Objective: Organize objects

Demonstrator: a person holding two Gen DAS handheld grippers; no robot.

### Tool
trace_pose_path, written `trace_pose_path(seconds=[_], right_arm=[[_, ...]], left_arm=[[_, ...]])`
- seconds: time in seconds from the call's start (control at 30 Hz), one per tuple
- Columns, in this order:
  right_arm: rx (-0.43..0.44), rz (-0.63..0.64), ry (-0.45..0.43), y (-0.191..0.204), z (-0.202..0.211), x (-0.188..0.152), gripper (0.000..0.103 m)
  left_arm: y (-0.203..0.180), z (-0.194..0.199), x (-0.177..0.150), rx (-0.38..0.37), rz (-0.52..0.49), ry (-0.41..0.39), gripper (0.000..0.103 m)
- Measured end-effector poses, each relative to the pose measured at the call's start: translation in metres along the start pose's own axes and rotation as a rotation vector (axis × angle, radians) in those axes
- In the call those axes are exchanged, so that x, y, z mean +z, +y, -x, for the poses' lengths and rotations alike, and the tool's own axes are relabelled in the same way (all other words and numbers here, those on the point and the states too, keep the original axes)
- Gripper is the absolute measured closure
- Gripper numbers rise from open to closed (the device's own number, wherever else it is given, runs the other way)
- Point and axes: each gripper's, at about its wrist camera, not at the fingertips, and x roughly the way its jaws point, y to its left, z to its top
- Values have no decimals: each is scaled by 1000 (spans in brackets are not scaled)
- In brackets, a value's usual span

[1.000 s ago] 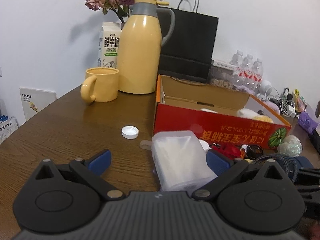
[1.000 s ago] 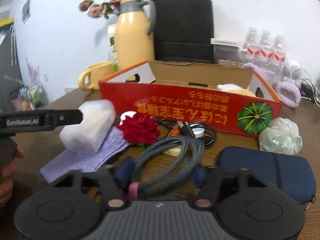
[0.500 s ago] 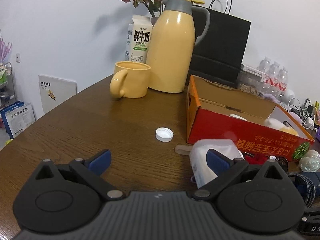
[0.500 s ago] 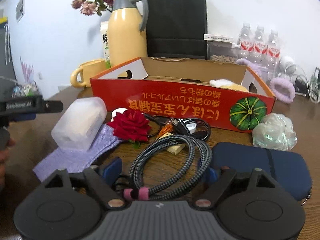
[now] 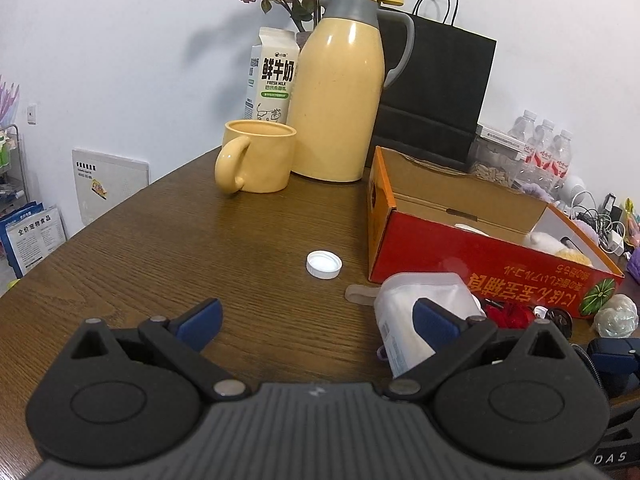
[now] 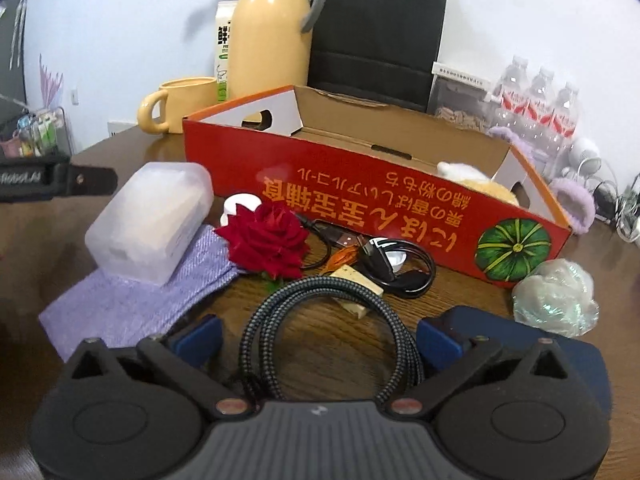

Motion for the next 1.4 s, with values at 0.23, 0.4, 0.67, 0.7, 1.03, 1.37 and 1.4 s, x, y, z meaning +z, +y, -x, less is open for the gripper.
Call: trace_pose_path(seconds=[0.23,0.4,0.67,0.7,1.03,1.37,1.4], right_arm=[[-24,20,-70,4,7,-5,31],[-16,21,-71,3,8,-5,32],[-4,-17,-110,-2,15,-7,33],[-3,-19,-115,-2,15,-7,33],[1,-41,-179,-5,25,-8,33],[0,-62,-203,-10,27,-8,33],[0,-61,-201,-10,27,-8,33]], left_arm=[[-1,-1,-1,6,-2,1,0],[-1,-1,-1,15,-6,5,0],[-2,-1,-2,28,-7,3,0],[-1,-1,-1,28,-6,3,0],[6,-17,22,58,-68,1,0],[9,-91,44,60,-149,143,0],[9,-95,46,54,-143,145,0]])
